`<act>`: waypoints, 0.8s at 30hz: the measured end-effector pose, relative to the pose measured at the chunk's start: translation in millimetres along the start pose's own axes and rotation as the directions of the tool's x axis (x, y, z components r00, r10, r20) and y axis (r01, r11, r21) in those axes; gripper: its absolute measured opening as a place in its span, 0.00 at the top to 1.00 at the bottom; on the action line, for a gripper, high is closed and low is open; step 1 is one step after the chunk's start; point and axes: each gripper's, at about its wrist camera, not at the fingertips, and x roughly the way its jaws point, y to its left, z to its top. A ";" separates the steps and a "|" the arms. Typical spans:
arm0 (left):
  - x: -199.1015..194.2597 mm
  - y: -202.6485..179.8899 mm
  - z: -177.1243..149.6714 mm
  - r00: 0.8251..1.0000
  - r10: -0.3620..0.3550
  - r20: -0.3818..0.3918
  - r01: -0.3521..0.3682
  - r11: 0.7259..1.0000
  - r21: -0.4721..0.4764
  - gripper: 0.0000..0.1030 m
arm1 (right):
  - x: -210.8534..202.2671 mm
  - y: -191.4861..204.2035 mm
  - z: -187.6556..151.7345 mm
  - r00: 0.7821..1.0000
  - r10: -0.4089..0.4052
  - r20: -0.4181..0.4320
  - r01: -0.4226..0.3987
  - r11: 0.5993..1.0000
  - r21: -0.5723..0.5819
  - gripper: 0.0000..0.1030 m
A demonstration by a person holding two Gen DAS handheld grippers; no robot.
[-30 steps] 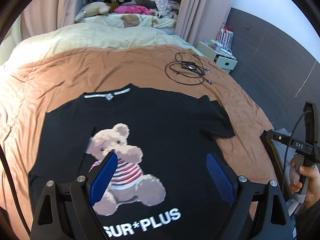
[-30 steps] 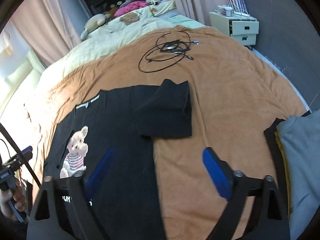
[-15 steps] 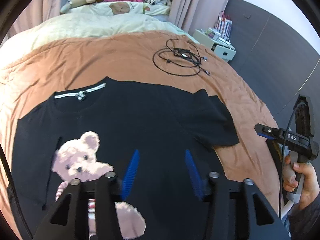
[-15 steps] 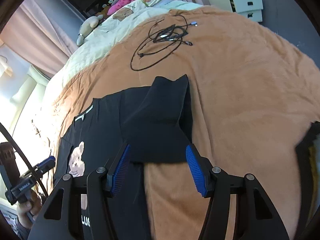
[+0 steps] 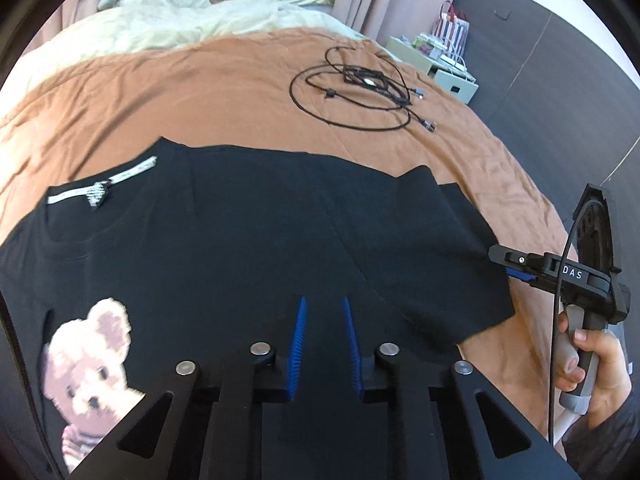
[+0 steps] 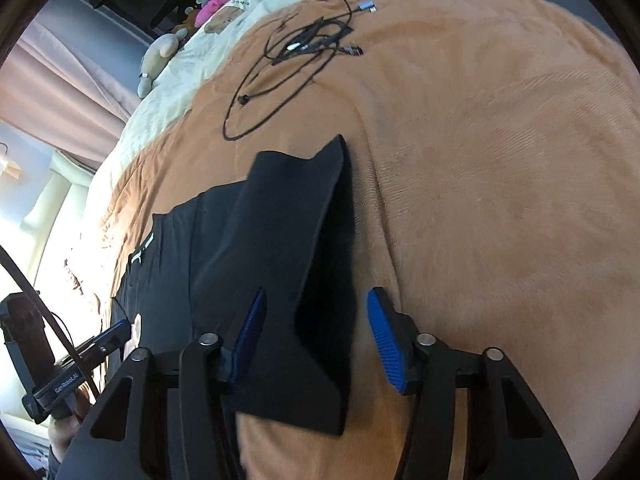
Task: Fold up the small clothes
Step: 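Lift the grasped side with the right gripper, fold it over toward the center, release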
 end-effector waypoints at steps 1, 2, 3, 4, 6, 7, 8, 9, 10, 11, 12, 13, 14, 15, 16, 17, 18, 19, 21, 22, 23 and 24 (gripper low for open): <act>5.1 0.0 1.6 1.000 -0.003 -0.005 0.003 1.000 0.001 0.83 | 2.2 -0.9 2.6 1.000 0.011 0.006 -0.011 1.000 -0.002 0.56; 10.5 0.2 3.3 1.000 -0.010 -0.007 0.010 1.000 0.001 0.83 | 3.4 -2.0 4.0 1.000 0.022 0.010 -0.022 1.000 -0.001 0.57; 14.8 0.6 4.5 1.000 -0.017 -0.005 0.017 1.000 -0.001 0.83 | 4.7 -3.5 3.6 1.000 0.028 0.011 -0.028 1.000 0.002 0.59; 19.2 0.9 5.9 1.000 -0.021 -0.005 0.021 1.000 -0.004 0.84 | 6.6 -3.9 4.3 0.999 0.032 0.010 -0.033 0.999 0.005 0.61; 28.6 1.5 8.6 1.000 -0.026 -0.011 0.026 1.000 -0.009 0.88 | 9.1 -5.1 6.1 1.000 0.029 0.006 -0.029 1.000 0.000 0.77; 33.0 1.2 9.7 1.000 -0.027 -0.016 0.027 1.000 -0.009 0.89 | 9.0 -4.8 7.5 1.000 0.030 0.004 -0.030 1.000 -0.004 0.83; 38.4 0.2 11.0 0.999 -0.026 -0.022 0.026 1.000 -0.006 0.89 | 8.1 -3.8 7.8 0.999 0.036 0.003 -0.036 0.999 -0.007 0.93; 42.7 -1.3 12.1 0.999 -0.027 -0.024 0.027 1.000 -0.001 0.89 | 4.1 -0.5 9.2 0.999 0.047 0.007 -0.047 0.999 -0.020 0.95; 45.9 -2.3 13.2 0.999 -0.031 -0.026 0.031 1.000 0.002 0.89 | -1.2 2.0 7.9 0.999 0.051 0.013 -0.050 0.998 -0.034 0.96; 48.1 -2.6 14.4 0.999 -0.039 -0.026 0.039 0.999 0.002 0.89 | -6.7 7.7 8.9 0.998 0.054 0.017 -0.053 0.997 -0.053 0.97; 50.3 -2.9 15.7 0.999 -0.048 -0.026 0.048 0.999 0.000 0.89 | -10.7 12.7 9.9 0.998 0.056 0.019 -0.055 0.996 -0.068 0.98; 52.5 -3.0 16.8 0.998 -0.055 -0.025 0.055 0.998 -0.003 0.89 | -13.1 17.2 10.9 0.998 0.058 0.022 -0.056 0.995 -0.081 0.98; 54.6 -2.9 17.9 0.998 -0.056 -0.027 0.056 0.998 -0.005 0.89 | -19.2 24.7 12.3 0.998 0.061 0.028 -0.058 0.993 -0.100 0.98; 57.3 -2.3 18.6 0.998 -0.057 -0.030 0.057 0.998 -0.010 0.89 | -21.8 28.7 12.4 0.998 0.062 0.032 -0.058 0.992 -0.109 0.98; 59.6 -1.8 18.9 0.998 -0.061 -0.034 0.060 0.998 -0.018 0.91 | -27.6 37.2 14.1 0.997 0.065 0.037 -0.060 0.991 -0.123 0.98; 63.3 -1.1 18.5 0.996 -0.073 -0.043 0.072 0.997 -0.029 0.91 | -29.2 41.0 14.2 0.997 0.063 0.037 -0.057 0.990 -0.130 0.98; 67.4 -2.2 18.6 0.996 -0.078 -0.053 0.076 0.997 -0.032 0.91 | -33.5 49.7 15.5 0.998 0.054 0.038 -0.048 0.988 -0.145 0.99; 71.6 -3.2 17.7 0.995 -0.079 -0.068 0.077 0.997 -0.032 0.91 | -35.1 53.2 15.2 0.998 0.051 0.036 -0.045 0.987 -0.153 0.99; 75.0 -5.0 16.4 0.995 -0.066 -0.078 0.065 0.998 -0.023 0.91 | -39.9 64.1 15.7 0.998 0.050 0.036 -0.043 0.985 -0.168 0.99; 73.8 -5.2 16.8 0.995 -0.070 -0.076 0.068 0.997 -0.027 0.91 | -42.8 71.0 15.6 0.998 0.053 0.037 -0.045 0.983 -0.178 0.99; 70.4 -3.4 17.4 0.994 -0.080 -0.079 0.077 0.996 -0.038 0.91 | -44.6 76.0 15.2 0.998 0.055 0.038 -0.047 0.981 -0.186 0.99; 66.7 -1.7 17.6 0.993 -0.090 -0.081 0.086 0.995 -0.048 0.91 | -45.6 82.6 14.4 0.998 0.057 0.038 -0.048 0.979 -0.197 0.99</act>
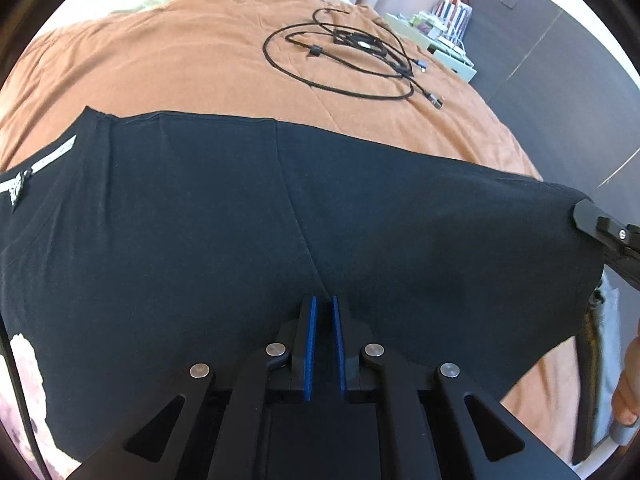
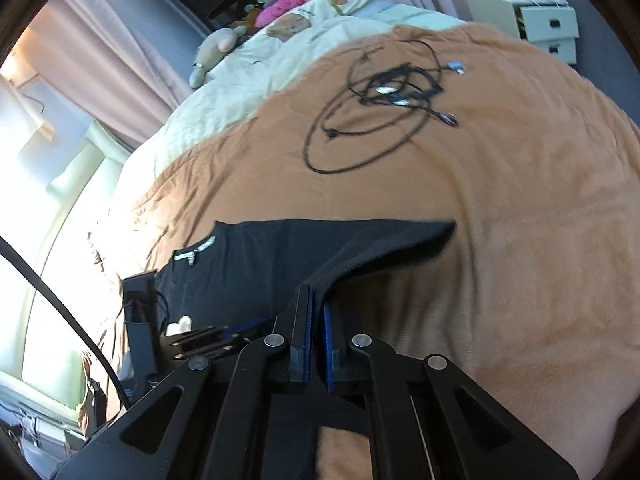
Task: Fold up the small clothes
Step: 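Lift the grasped side with the right gripper, fold it over toward the center, release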
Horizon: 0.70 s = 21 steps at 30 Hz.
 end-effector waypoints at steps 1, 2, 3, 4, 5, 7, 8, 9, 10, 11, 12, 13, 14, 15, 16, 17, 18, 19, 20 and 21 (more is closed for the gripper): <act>-2.9 1.0 0.9 1.000 -0.005 0.002 0.005 1.000 -0.004 0.91 | -0.8 7.7 0.7 1.000 -0.001 -0.001 0.001 1.000 -0.013 0.99; -10.3 2.6 -0.1 1.000 -0.004 0.010 0.004 1.000 -0.003 0.91 | -1.1 14.9 1.1 1.000 -0.002 -0.003 0.002 1.000 -0.023 0.99; -17.5 4.4 -1.0 1.000 0.000 0.017 0.000 1.000 0.001 0.91 | -1.1 18.5 1.6 1.000 -0.004 -0.004 0.004 1.000 -0.028 0.99; -23.5 6.7 -2.0 1.000 0.003 0.022 -0.003 1.000 0.004 0.91 | -1.3 24.9 2.1 1.000 -0.006 -0.007 0.005 0.999 -0.035 0.99; -31.7 10.4 -2.3 1.000 0.007 0.029 -0.007 1.000 0.003 0.91 | -1.3 29.9 3.4 1.000 -0.007 -0.009 0.006 0.999 -0.041 0.99; -46.7 19.1 -4.5 0.999 0.011 0.040 -0.011 1.000 -0.009 0.91 | -0.2 42.9 4.4 1.000 -0.009 -0.012 0.008 0.998 -0.063 0.99; -55.2 24.6 -5.8 0.999 0.014 0.045 -0.013 1.000 -0.017 0.91 | 1.0 50.8 4.3 1.000 -0.017 -0.014 0.015 0.996 -0.083 0.99; -64.7 30.9 -7.9 0.999 0.018 0.050 -0.017 1.000 -0.024 0.91 | 2.0 58.1 3.7 1.000 -0.020 -0.017 0.018 0.995 -0.098 0.99; -74.5 37.2 -10.4 0.998 0.026 0.058 -0.024 0.999 -0.030 0.91 | 3.6 64.3 3.2 1.000 -0.021 -0.021 0.018 0.994 -0.108 0.99; -81.6 42.2 -12.0 0.997 0.031 0.064 -0.029 0.999 -0.032 0.91 | 5.5 69.4 3.4 0.999 -0.024 -0.026 0.021 0.993 -0.117 0.99; -91.0 48.5 -14.8 0.997 0.039 0.072 -0.037 0.999 -0.035 0.91 | 7.2 76.2 2.5 0.999 -0.030 -0.030 0.026 0.991 -0.130 0.99; -98.0 53.4 -17.2 0.996 0.046 0.077 -0.043 0.998 -0.039 0.91 | 9.8 84.2 1.1 0.999 -0.035 -0.036 0.030 0.989 -0.147 0.99; -107.6 60.8 -20.1 0.995 0.054 0.083 -0.051 0.998 -0.047 0.91 | 12.2 91.4 -0.5 0.998 -0.037 -0.043 0.030 0.987 -0.158 0.99; -115.4 67.4 -22.6 0.994 0.060 0.088 -0.055 0.997 -0.055 0.91 | 12.5 96.4 -0.9 0.998 -0.039 -0.046 0.031 0.986 -0.164 0.99; -123.3 74.7 -25.0 0.993 0.068 0.094 -0.062 0.996 -0.064 0.91 | 15.7 103.4 -2.5 0.998 -0.041 -0.053 0.032 0.984 -0.175 0.99; -129.1 80.0 -26.7 0.992 0.075 0.098 -0.068 0.995 -0.071 0.91 | 16.8 108.0 -3.0 0.998 -0.042 -0.056 0.032 0.983 -0.178 0.99; -137.1 87.2 -29.2 0.991 0.083 0.104 -0.075 0.994 -0.081 0.91 | 20.1 114.2 -4.6 0.997 -0.045 -0.063 0.033 0.982 -0.185 0.99; -144.2 93.6 -31.4 0.990 0.090 0.110 -0.080 0.993 -0.091 0.91 | 22.1 119.3 -5.8 0.997 -0.048 -0.067 0.034 0.981 -0.192 0.99; -149.3 98.1 -33.5 0.989 0.094 0.113 -0.083 0.992 -0.096 0.91 | 25.0 124.0 -6.8 0.996 -0.051 -0.072 0.036 0.979 -0.201 0.99; -155.6 103.0 -36.2 0.988 0.100 0.115 -0.089 0.991 -0.100 0.91 | 28.2 129.1 -8.4 0.995 -0.054 -0.079 0.036 0.977 -0.210 0.99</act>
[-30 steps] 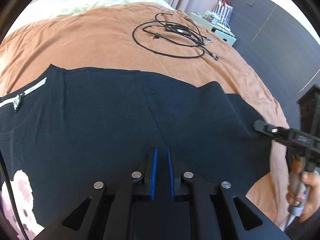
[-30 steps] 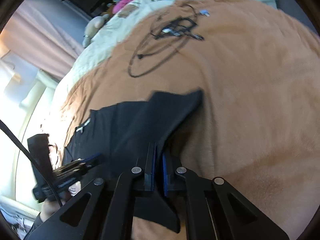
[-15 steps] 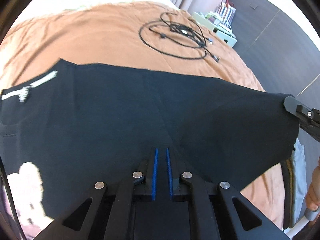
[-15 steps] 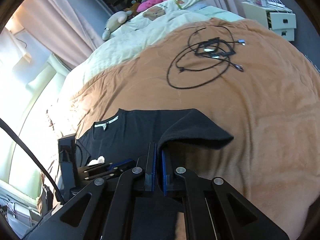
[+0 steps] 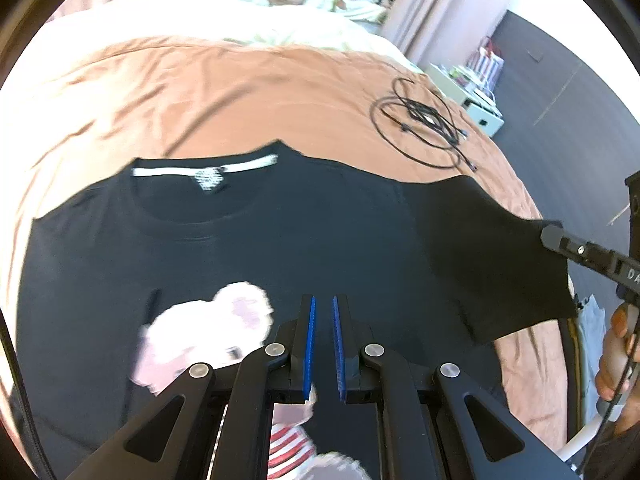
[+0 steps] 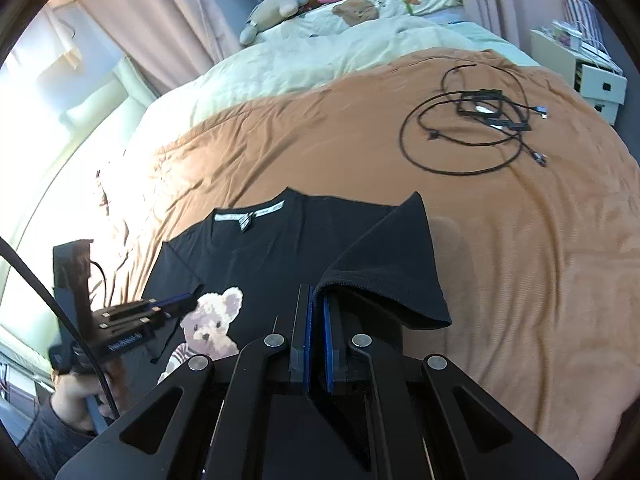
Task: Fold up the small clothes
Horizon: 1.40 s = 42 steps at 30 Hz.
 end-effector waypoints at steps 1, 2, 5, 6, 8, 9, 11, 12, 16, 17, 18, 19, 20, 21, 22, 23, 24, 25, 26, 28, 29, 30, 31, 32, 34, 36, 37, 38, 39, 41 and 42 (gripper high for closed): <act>-6.7 5.6 -1.7 1.000 0.008 0.002 -0.008 1.000 0.001 0.91 | 4.4 6.0 -0.5 1.000 -0.002 -0.010 0.002 1.000 -0.012 0.99; -12.5 10.4 -3.5 1.000 0.014 0.005 -0.014 1.000 0.004 0.91 | 9.6 12.0 -1.3 1.000 -0.007 -0.020 0.006 1.000 -0.025 0.99; -26.1 21.4 -6.7 0.999 0.030 0.015 -0.030 1.000 0.007 0.91 | 23.7 26.6 -5.0 0.999 -0.020 -0.050 0.017 0.998 -0.055 0.99; -29.7 24.4 -7.7 0.999 0.034 0.017 -0.034 0.999 0.006 0.91 | 29.5 32.5 -6.8 0.998 -0.024 -0.064 0.019 0.998 -0.067 0.99; -38.4 31.8 -10.5 0.999 0.046 0.023 -0.046 0.999 0.006 0.91 | 46.5 43.9 -11.5 0.994 -0.046 -0.102 0.037 0.995 -0.091 0.99; -41.5 34.7 -12.1 0.998 0.052 0.025 -0.052 0.999 0.007 0.91 | 51.5 47.1 -12.7 0.992 -0.056 -0.116 0.046 0.995 -0.090 0.98; -46.4 40.9 -14.9 0.998 0.062 0.023 -0.062 0.998 0.010 0.91 | 63.1 52.0 -13.4 0.986 -0.055 -0.155 0.044 0.997 -0.069 0.98; -47.8 42.9 -16.0 0.998 0.068 0.020 -0.068 0.998 0.011 0.91 | 68.8 52.6 -13.3 0.984 -0.039 -0.175 0.031 0.998 -0.048 0.98; -50.0 46.4 -19.8 0.996 0.084 0.006 -0.084 0.996 0.016 0.91 | 71.2 51.0 -12.6 0.980 -0.035 -0.196 0.029 0.999 -0.035 0.89; -50.2 46.8 -20.6 0.996 0.084 0.004 -0.084 0.996 0.018 0.91 | 69.3 48.6 -13.4 0.980 -0.034 -0.194 0.029 0.999 -0.029 0.79; -49.1 45.7 -21.3 0.997 0.083 0.002 -0.084 0.996 0.021 0.91 | 65.9 44.7 -15.0 0.981 -0.039 -0.188 0.035 0.999 -0.024 0.70; -47.8 44.4 -21.9 0.997 0.083 -0.001 -0.083 0.996 0.025 0.91 | 62.5 38.9 -16.0 0.983 -0.054 -0.174 0.051 0.999 -0.019 0.67; -44.5 41.5 -22.4 0.997 0.082 -0.006 -0.082 0.996 0.030 0.91 | 60.2 36.1 -19.0 0.984 -0.060 -0.167 0.058 0.998 -0.017 0.66; -41.5 39.2 -23.2 0.997 0.081 -0.013 -0.080 0.996 0.035 0.90 | 57.3 29.7 -21.7 0.985 -0.066 -0.162 0.065 0.998 -0.009 0.66; -37.1 35.4 -23.8 0.997 0.077 -0.021 -0.076 0.996 0.040 0.90 | 55.7 25.0 -24.4 0.985 -0.069 -0.160 0.070 0.998 -0.003 0.66; -33.8 32.9 -25.0 0.997 0.072 -0.028 -0.071 0.996 0.045 0.90 | 54.0 18.3 -28.1 0.984 -0.080 -0.158 0.081 0.997 0.003 0.66; -28.4 28.4 -25.3 0.997 0.066 -0.037 -0.064 0.997 0.051 0.90 | 53.6 13.1 -31.7 0.983 -0.094 -0.158 0.096 0.995 0.005 0.66; -22.1 22.3 -26.6 0.997 0.060 -0.047 -0.058 0.996 0.061 0.89 | 53.9 7.7 -35.3 0.981 -0.109 -0.161 0.112 0.994 0.006 0.66; -16.4 16.8 -27.9 0.997 0.057 -0.056 -0.053 0.996 0.070 0.89 | 55.6 6.7 -39.6 0.980 -0.118 -0.163 0.121 0.993 0.007 0.66; -2.6 3.7 -30.6 0.996 0.045 -0.077 -0.038 0.995 0.089 0.88 | 57.2 -5.4 -47.8 0.977 -0.132 -0.170 0.138 0.990 0.021 0.66; 1.9 -1.1 -32.0 0.996 0.040 -0.085 -0.032 0.995 0.096 0.87 | 58.0 -12.3 -52.1 0.976 -0.135 -0.173 0.143 0.989 0.032 0.66; 8.5 -8.0 -33.3 0.995 0.035 -0.095 -0.025 0.994 0.107 0.79 | 58.4 -14.0 -54.7 0.975 -0.136 -0.174 0.145 0.989 0.037 0.66; 16.9 -16.4 -34.7 0.994 0.031 -0.106 -0.018 0.992 0.122 0.66 | 59.4 -20.4 -59.4 0.974 -0.141 -0.175 0.151 0.988 0.043 0.66; 22.0 -22.0 -35.9 0.993 0.030 -0.111 -0.015 0.991 0.133 0.58 | 59.8 -24.9 -62.8 0.973 -0.148 -0.176 0.159 0.986 0.046 0.66; 33.9 -37.8 -39.4 0.994 0.028 -0.109 -0.009 0.985 0.172 0.40 | 61.5 -32.4 -68.1 0.970 -0.164 -0.181 0.175 0.983 0.050 0.66; 45.2 -49.7 -42.1 0.993 0.033 -0.116 -0.009 0.978 0.207 0.40 | 63.3 -39.7 -72.7 0.969 -0.166 -0.184 0.179 0.982 0.055 0.66; 53.7 -55.8 -43.4 0.991 0.042 -0.126 -0.013 0.974 0.224 0.40 | 65.4 -42.6 -75.2 0.967 -0.170 -0.187 0.184 0.981 0.056 0.66; 60.7 -60.2 -44.5 0.989 0.052 -0.135 -0.019 0.972 0.236 0.40 | 67.0 -45.0 -77.0 0.966 -0.176 -0.191 0.189 0.981 0.053 0.66; 68.8 -64.4 -45.4 0.988 0.066 -0.143 -0.029 0.969 0.247 0.40 | 69.9 -46.2 -80.1 0.963 -0.188 -0.196 0.200 0.979 0.045 0.66; 81.3 -70.1 -46.4 0.984 0.087 -0.152 -0.045 0.964 0.263 0.40 | 74.9 -48.0 -84.2 0.957 -0.202 -0.207 0.214 0.976 0.036 0.66; 87.1 -72.5 -47.3 0.983 0.098 -0.156 -0.053 0.961 0.271 0.40 | 76.4 -49.2 -85.1 0.957 -0.201 -0.209 0.213 0.976 0.037 0.66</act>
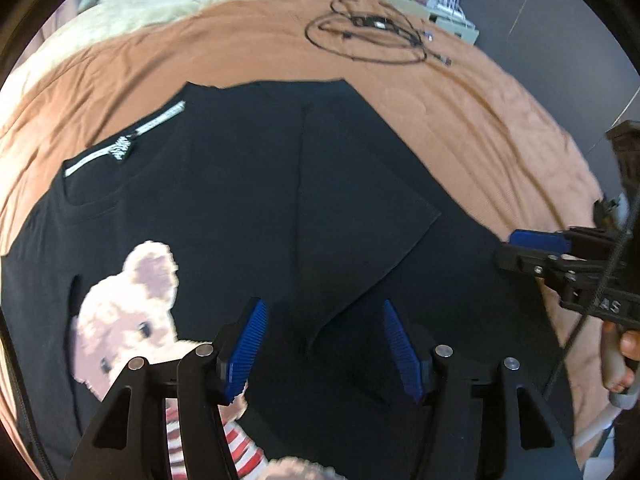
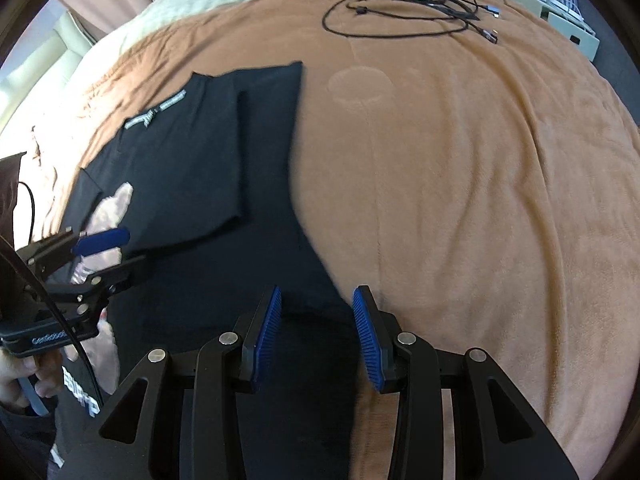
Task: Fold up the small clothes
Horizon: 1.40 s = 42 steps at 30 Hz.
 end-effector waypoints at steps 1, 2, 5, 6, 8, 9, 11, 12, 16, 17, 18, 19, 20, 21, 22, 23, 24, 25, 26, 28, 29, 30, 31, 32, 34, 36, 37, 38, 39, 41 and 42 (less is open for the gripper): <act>5.8 -2.4 0.8 1.000 0.011 -0.006 -0.011 1.000 0.008 0.40 | 1.2 -0.4 -1.8 1.000 0.007 0.006 -0.007 1.000 0.001 0.66; 11.1 -4.2 1.6 1.000 0.025 -0.011 -0.024 1.000 0.015 0.40 | 1.3 0.1 -2.9 1.000 0.011 0.014 -0.011 1.000 -0.001 0.66; 18.4 -7.6 5.2 0.998 0.060 0.010 -0.061 0.998 0.032 0.39 | 3.3 1.0 -4.8 1.000 0.004 0.016 -0.004 1.000 -0.005 0.66; 18.9 -8.1 7.3 0.997 0.072 0.019 -0.072 0.997 0.036 0.39 | 4.1 1.3 -5.9 1.000 0.002 0.018 -0.001 1.000 -0.006 0.66; 19.2 -9.7 11.4 0.993 0.108 0.037 -0.110 0.993 0.051 0.39 | 5.4 3.0 -7.7 1.000 -0.004 0.023 0.004 1.000 -0.010 0.66; 19.1 -9.3 12.9 0.991 0.123 0.045 -0.125 0.991 0.056 0.39 | 4.5 1.2 -8.2 1.000 -0.004 0.025 0.004 1.000 -0.011 0.66; 19.2 -4.0 16.6 0.986 0.158 0.058 -0.161 0.985 0.055 0.39 | 5.4 1.6 -9.9 1.000 -0.003 0.028 0.004 1.000 -0.009 0.66; 18.8 2.0 18.0 0.983 0.171 0.060 -0.174 0.984 0.040 0.39 | 5.7 1.5 -10.5 1.000 -0.003 0.029 0.003 1.000 -0.011 0.66; 17.3 28.0 20.8 0.973 0.224 0.058 -0.223 0.975 -0.021 0.39 | 4.4 -3.1 -13.2 0.999 0.001 0.036 -0.001 1.000 -0.015 0.66; 16.4 35.8 20.8 0.969 0.241 0.055 -0.239 0.970 -0.035 0.39 | 4.5 -2.8 -14.2 0.999 -0.002 0.038 0.003 1.000 -0.020 0.66; 14.6 44.6 20.6 0.965 0.256 0.054 -0.253 0.966 -0.053 0.39 | 4.1 -2.7 -15.0 0.999 -0.004 0.040 0.005 1.000 -0.023 0.66; 12.8 51.4 21.0 0.965 0.256 0.054 -0.253 0.965 -0.069 0.38 | 4.3 -2.3 -15.6 0.999 -0.006 0.041 0.007 1.000 -0.025 0.66; 9.6 60.4 21.1 0.966 0.253 0.056 -0.247 0.964 -0.095 0.38 | 4.0 -2.4 -15.8 0.999 -0.006 0.042 0.007 1.000 -0.025 0.66; 4.9 69.7 20.9 0.959 0.278 0.058 -0.269 0.955 -0.124 0.38 | 4.2 -2.5 -16.1 0.999 -0.004 0.042 0.005 1.000 -0.024 0.66; 1.6 74.7 21.1 0.951 0.304 0.060 -0.294 0.946 -0.139 0.38 | 3.8 -2.9 -16.9 0.999 -0.003 0.042 0.004 1.000 -0.022 0.66; -4.3 81.2 18.9 0.944 0.322 0.067 -0.309 0.938 -0.160 0.38 | 3.2 -2.9 -17.8 0.999 -0.003 0.044 0.004 1.000 -0.021 0.66; -8.8 87.2 17.4 0.946 0.316 0.071 -0.299 0.937 -0.181 0.38 | 2.7 -2.3 -17.9 0.999 -0.007 0.046 0.008 1.000 -0.022 0.66; -14.1 94.3 14.7 0.955 0.289 0.072 -0.269 0.941 -0.205 0.38 | 1.9 -1.3 -17.6 0.999 -0.013 0.048 0.014 1.000 -0.022 0.66; -17.7 98.0 12.6 0.959 0.273 0.072 -0.252 0.943 -0.217 0.38 | 0.9 0.8 -18.5 0.999 -0.025 0.048 0.026 0.999 -0.021 0.66; -28.0 104.0 6.1 0.961 0.264 0.078 -0.241 0.943 -0.229 0.38 | -3.4 6.5 -19.3 0.997 -0.053 0.047 0.055 0.998 -0.027 0.66; -32.9 106.0 3.2 0.963 0.258 0.084 -0.233 0.945 -0.230 0.38 | -6.1 8.9 -19.6 0.997 -0.061 0.050 0.063 0.998 -0.027 0.66; -37.4 107.7 0.9 0.965 0.246 0.091 -0.219 0.948 -0.233 0.38 | -9.9 11.3 -20.4 0.996 -0.068 0.054 0.069 0.997 -0.024 0.66; -43.7 109.9 -3.0 0.969 0.226 0.097 -0.198 0.951 -0.236 0.38 | -16.4 14.5 -22.4 0.996 -0.069 0.064 0.070 0.997 -0.023 0.66; -51.1 112.0 -7.7 0.973 0.204 0.104 -0.174 0.955 -0.238 0.38 | -22.5 17.9 -24.4 0.995 -0.070 0.074 0.072 0.997 -0.025 0.66; -66.1 114.4 -14.8 0.976 0.180 0.124 -0.147 0.960 -0.237 0.38 | -36.6 24.8 -28.9 0.992 -0.082 0.100 0.086 0.996 -0.036 0.66; -83.6 117.9 -20.6 0.972 0.185 0.148 -0.146 0.960 -0.239 0.38 | -51.4 30.6 -34.4 0.987 -0.100 0.124 0.105 0.994 -0.036 0.66; -94.7 120.2 -26.1 0.969 0.187 0.161 -0.144 0.959 -0.243 0.38 | -57.6 33.0 -37.4 0.987 -0.098 0.129 0.103 0.994 -0.032 0.66; -103.2 122.5 -29.9 0.968 0.187 0.168 -0.142 0.958 -0.249 0.38 | -66.0 35.6 -41.0 0.987 -0.086 0.133 0.090 0.996 -0.025 0.66; -112.2 125.0 -34.3 0.966 0.188 0.176 -0.140 0.957 -0.256 0.38 | -72.7 37.1 -44.5 0.988 -0.079 0.136 0.083 0.996 -0.020 0.66; -132.8 131.4 -44.8 0.963 0.190 0.193 -0.131 0.951 -0.280 0.38 | -90.1 43.4 -52.1 0.984 -0.081 0.159 0.085 0.996 -0.018 0.66; -142.6 134.4 -50.3 0.961 0.191 0.200 -0.126 0.947 -0.296 0.38 | -100.0 47.6 -57.4 0.980 -0.090 0.177 0.096 0.995 -0.027 0.66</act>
